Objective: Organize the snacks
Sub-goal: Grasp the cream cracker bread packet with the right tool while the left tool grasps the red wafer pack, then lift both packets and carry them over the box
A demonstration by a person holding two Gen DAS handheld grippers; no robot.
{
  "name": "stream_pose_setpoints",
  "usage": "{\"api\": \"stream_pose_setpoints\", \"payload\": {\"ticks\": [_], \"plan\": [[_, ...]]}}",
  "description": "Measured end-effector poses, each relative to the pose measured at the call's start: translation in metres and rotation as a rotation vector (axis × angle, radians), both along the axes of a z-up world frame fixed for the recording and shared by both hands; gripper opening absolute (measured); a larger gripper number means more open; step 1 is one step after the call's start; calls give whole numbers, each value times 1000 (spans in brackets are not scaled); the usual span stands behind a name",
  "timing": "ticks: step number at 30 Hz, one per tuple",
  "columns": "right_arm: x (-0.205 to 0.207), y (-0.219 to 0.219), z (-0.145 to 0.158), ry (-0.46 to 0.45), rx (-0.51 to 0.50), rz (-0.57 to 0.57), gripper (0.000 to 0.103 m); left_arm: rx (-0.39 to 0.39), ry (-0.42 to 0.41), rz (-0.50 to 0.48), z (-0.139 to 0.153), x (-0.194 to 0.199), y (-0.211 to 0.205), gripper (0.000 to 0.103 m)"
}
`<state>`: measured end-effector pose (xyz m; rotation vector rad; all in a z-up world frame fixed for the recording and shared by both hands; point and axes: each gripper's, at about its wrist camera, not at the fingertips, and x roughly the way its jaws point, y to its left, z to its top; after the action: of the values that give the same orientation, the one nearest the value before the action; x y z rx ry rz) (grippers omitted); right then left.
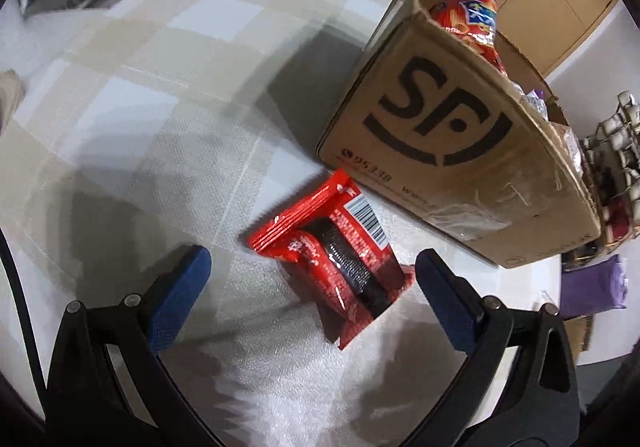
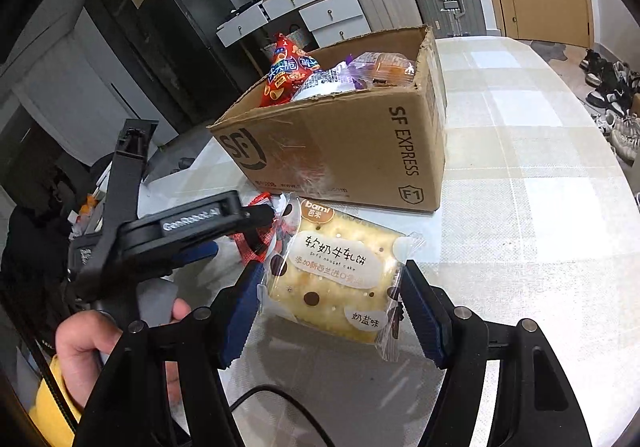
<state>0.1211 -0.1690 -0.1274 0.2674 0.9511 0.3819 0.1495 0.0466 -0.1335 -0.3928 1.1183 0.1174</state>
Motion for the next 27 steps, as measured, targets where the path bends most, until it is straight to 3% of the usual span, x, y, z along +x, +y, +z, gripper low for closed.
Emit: {"api": "stream_pose_setpoints", "payload": {"ticks": [5,8,11,13,15,18,27], "plan": [[-1,1,2,-4,3,8,69,109,-10,-22,-2,2,-20,99],[-2,3,1,-7,-9,11,69,110,-27,-36,0,1,-23,92],[-1,3,-1,0,-6,8,69,62,-47,-79,4,1,-20,69],[-1,3,-2,4,-5,4,69,21,-48,-117,7,1,-17,47],[0,4,-4,6,-8,3,69,-32,-51,-130,8,1,-5,40],[0,6,-6,9,-12,5,69,-85,-45,-140,8,-2,12,36],[0,15,-5,-10,-5,26,69,-83,-125,-203,29,-35,41,34]]}}
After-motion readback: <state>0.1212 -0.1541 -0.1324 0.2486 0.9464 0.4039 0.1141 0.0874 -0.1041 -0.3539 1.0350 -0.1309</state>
